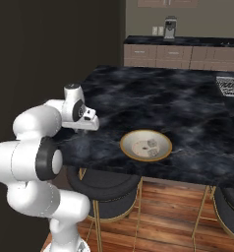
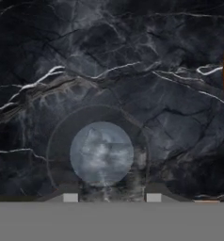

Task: There are four ice cubes in the ice bowl. Place two ice cubes in each glass of water.

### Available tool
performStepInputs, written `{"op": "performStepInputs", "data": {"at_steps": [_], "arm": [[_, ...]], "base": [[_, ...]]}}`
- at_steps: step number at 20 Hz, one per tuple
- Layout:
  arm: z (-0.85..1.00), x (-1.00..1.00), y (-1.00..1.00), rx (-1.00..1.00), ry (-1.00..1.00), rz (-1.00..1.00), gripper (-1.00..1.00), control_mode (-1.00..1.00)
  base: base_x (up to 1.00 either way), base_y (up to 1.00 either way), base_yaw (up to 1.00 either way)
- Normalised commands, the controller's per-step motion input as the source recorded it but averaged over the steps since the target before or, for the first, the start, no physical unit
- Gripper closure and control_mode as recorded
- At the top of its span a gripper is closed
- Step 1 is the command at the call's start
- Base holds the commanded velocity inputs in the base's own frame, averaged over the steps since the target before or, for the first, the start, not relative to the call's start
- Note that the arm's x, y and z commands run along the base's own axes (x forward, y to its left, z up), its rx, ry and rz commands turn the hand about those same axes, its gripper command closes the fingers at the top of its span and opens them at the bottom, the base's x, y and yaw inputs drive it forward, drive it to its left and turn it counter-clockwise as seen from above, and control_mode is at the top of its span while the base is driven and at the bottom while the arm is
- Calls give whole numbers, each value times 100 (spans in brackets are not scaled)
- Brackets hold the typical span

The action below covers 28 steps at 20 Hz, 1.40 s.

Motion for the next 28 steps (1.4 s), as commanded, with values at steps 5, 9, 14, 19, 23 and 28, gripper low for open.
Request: {"op": "performStepInputs", "data": {"at_steps": [5,9,14,19,23,28], "arm": [[0,37,11,-1,-5,-10,100,-100],[0,-9,6,0,0,-7,100,-100],[-8,-15,0,0,0,-6,100,-100],[-23,-1,7,0,0,-6,100,-100],[-16,0,8,0,0,-6,100,-100],[-12,0,4,0,0,-6,100,-100]], "base": [[0,0,0],[0,0,0],[0,0,0],[0,0,0],[0,0,0],[0,0,0]]}}
